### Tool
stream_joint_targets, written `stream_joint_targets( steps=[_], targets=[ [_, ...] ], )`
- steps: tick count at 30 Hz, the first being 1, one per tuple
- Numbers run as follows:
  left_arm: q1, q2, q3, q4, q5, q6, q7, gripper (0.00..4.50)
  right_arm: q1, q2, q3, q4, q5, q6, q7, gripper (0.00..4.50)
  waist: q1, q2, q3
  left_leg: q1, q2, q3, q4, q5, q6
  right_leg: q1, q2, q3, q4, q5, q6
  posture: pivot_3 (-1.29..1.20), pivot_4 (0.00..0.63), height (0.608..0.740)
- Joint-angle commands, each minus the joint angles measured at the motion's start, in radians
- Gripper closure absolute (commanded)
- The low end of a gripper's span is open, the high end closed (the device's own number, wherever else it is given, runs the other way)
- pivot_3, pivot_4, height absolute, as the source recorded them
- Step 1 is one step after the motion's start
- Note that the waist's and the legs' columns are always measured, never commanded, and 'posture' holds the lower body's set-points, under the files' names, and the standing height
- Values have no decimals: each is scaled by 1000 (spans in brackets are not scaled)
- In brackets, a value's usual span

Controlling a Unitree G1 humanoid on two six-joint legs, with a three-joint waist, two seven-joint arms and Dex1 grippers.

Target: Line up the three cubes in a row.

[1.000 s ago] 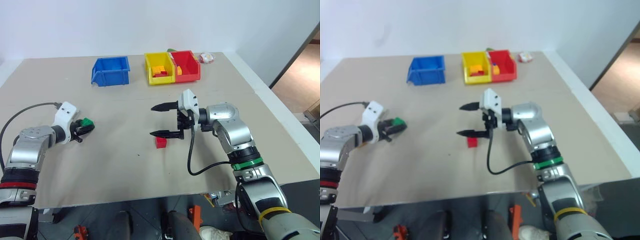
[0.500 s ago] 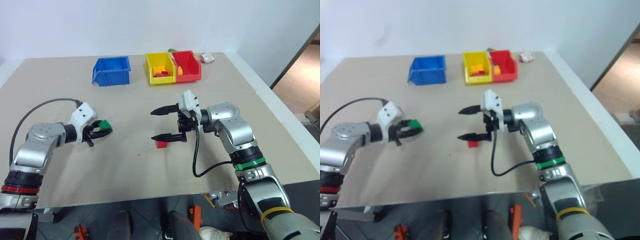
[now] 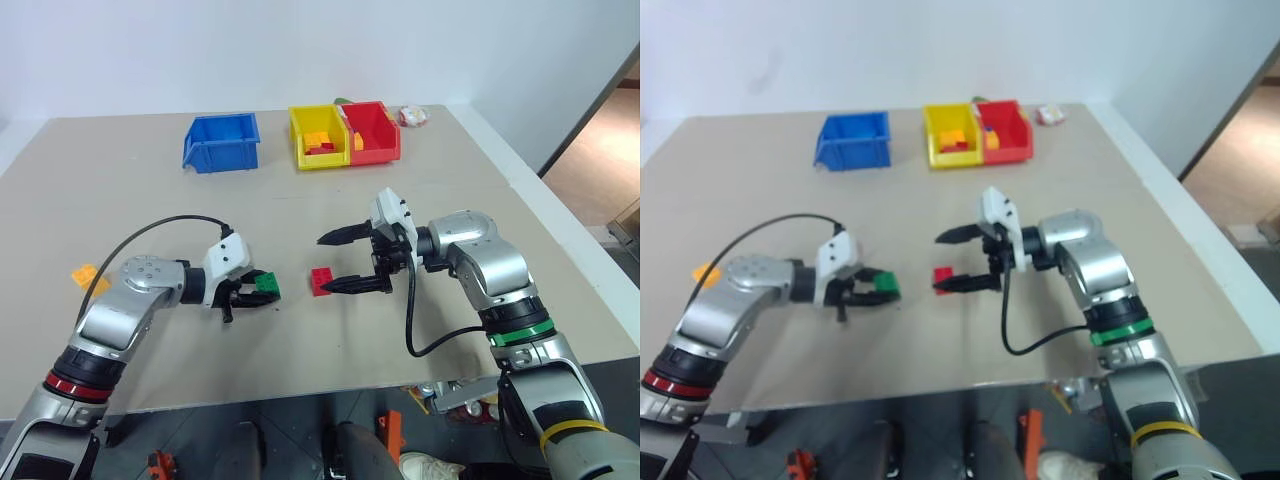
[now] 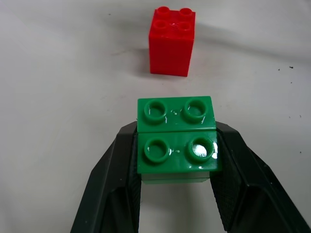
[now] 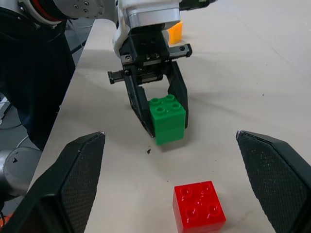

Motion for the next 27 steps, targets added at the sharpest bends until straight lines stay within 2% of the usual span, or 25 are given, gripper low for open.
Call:
stream_joint_targets(
  steps=[1, 10, 25, 26, 27],
  targets=[
    [-33, -22, -11, 3, 13, -29, 6, 3154, 6, -10, -15, -34, 5, -27, -9, 0, 0, 0, 0, 0, 0, 0, 0, 0, 0, 0, 0, 0, 0, 0, 0, 0, 150, 740],
    [-66, -67, -51, 59, 61, -58, 10, 3154, 18, -15, -15, -40, 0, -44, -23, 0, 0, 0, 0, 0, 0, 0, 2, 0, 0, 0, 0, 1, 0, 1, 1, 0, 150, 740],
    [-68, -53, -55, 134, 105, -109, -16, 3154, 22, -22, -11, -41, 3, -44, -27, 0, 0, 0, 0, 0, 0, 0, 2, 0, 0, 0, 0, 1, 0, 1, 1, 0, 150, 740],
    [-70, -52, -54, 138, 99, -100, -23, 2153, 21, -22, -10, -41, 3, -44, -26, 0, 0, 0, 0, 0, 0, 0, 2, 0, 0, 0, 0, 1, 0, 1, 1, 0, 150, 740],
    [-71, -51, -51, 135, 93, -93, -28, 1863, 21, -22, -9, -40, 2, -46, -26, 0, 0, 0, 0, 0, 0, 0, 2, 0, 0, 0, 0, 1, 0, 1, 1, 0, 150, 740]
  ],
)
